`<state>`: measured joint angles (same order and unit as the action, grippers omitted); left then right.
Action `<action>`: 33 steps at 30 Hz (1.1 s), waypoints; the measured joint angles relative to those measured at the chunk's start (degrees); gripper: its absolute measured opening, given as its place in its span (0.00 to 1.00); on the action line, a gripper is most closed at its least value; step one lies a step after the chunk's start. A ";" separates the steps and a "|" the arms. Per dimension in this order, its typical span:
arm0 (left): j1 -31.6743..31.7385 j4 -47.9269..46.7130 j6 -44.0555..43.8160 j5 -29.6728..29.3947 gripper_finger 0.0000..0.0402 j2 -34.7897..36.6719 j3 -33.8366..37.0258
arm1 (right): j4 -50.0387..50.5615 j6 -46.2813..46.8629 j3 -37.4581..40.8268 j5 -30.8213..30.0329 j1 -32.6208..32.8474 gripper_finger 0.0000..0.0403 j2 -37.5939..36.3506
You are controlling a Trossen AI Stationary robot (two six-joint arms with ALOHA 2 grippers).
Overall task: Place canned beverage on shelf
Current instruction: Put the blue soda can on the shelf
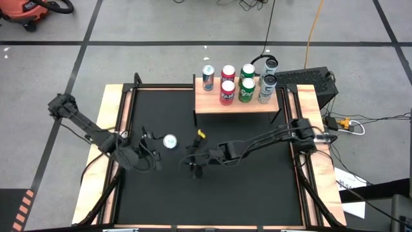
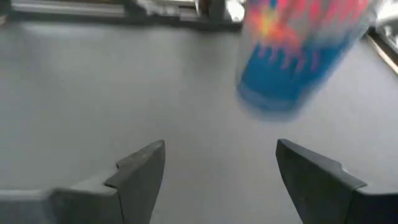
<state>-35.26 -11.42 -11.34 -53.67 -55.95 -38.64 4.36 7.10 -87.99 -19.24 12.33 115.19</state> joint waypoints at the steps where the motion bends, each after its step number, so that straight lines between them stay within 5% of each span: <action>1: 1.36 0.83 1.68 1.10 0.53 0.90 -0.02 | 3.50 1.26 0.00 -0.59 0.01 0.73 -1.42; 11: 17.53 11.21 12.34 21.28 0.53 4.20 -0.08 | 22.35 9.15 0.03 -9.59 3.98 0.70 -7.11; 19: 27.49 13.60 16.53 30.17 0.53 3.92 -3.86 | 19.30 16.10 10.22 -17.90 6.19 0.70 -12.63; 33: 45.92 13.63 18.21 47.94 0.53 -11.68 -16.66 | 6.45 29.80 33.36 -18.35 6.81 0.70 -24.23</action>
<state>10.66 2.21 6.87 -5.73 -67.63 -55.30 10.81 36.90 -54.62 -37.59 19.14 90.96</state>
